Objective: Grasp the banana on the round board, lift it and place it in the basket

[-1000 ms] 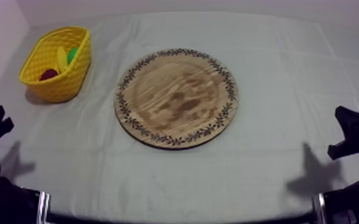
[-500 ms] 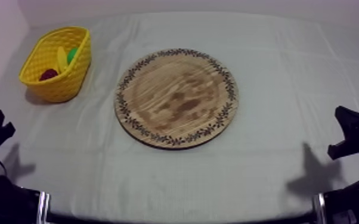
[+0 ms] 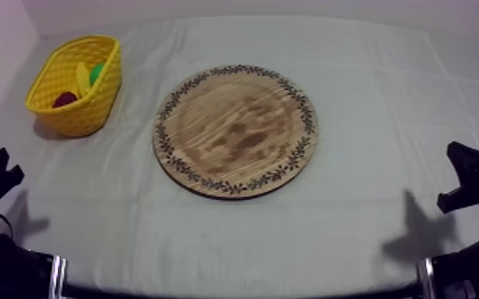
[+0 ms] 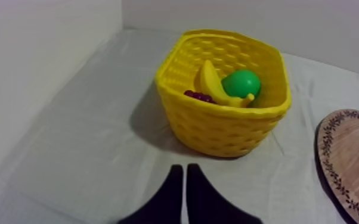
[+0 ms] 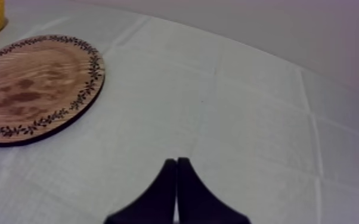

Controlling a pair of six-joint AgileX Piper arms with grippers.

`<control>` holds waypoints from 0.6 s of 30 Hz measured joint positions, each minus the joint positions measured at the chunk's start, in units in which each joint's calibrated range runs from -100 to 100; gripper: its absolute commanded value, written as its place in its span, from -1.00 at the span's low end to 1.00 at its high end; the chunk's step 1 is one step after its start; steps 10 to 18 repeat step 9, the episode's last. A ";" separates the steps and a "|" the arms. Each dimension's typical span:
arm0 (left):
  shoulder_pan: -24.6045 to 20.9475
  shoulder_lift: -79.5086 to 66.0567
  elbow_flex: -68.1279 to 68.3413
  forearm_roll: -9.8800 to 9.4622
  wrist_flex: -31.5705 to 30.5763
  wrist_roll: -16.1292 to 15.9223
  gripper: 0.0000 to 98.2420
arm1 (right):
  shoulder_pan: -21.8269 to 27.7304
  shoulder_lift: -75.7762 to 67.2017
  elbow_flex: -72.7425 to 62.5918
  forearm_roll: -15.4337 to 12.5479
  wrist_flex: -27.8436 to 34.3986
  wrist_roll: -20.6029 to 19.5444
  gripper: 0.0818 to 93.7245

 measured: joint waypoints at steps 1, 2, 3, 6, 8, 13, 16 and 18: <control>0.00 0.00 0.00 0.00 0.00 0.00 -1.00 | 0.00 0.00 0.00 0.00 0.00 0.00 -0.99; 0.00 0.00 0.00 -0.06 0.00 0.00 -1.00 | 0.00 0.00 0.00 0.00 0.00 0.00 -0.99; 0.00 0.00 0.00 -0.06 0.00 0.00 -1.00 | 0.00 0.00 0.00 0.00 0.00 0.00 -0.99; -0.13 0.00 0.06 -0.12 0.00 -0.16 -1.00 | 0.00 0.00 0.00 0.00 0.00 0.00 -0.99; -0.21 0.00 0.06 -0.18 0.00 -0.16 -1.00 | 0.00 0.00 0.00 0.00 0.00 0.00 -0.99; -0.27 0.00 0.06 -0.18 0.00 -0.16 -1.00 | 0.00 0.00 0.00 0.00 0.00 0.04 -0.99; -0.27 0.00 0.06 -0.18 0.00 -0.16 -1.00 | 0.00 0.00 0.00 0.00 0.00 0.04 -0.99; -0.27 0.00 0.06 -0.18 0.00 -0.16 -1.00 | 0.00 0.00 0.00 0.00 0.00 0.04 -0.99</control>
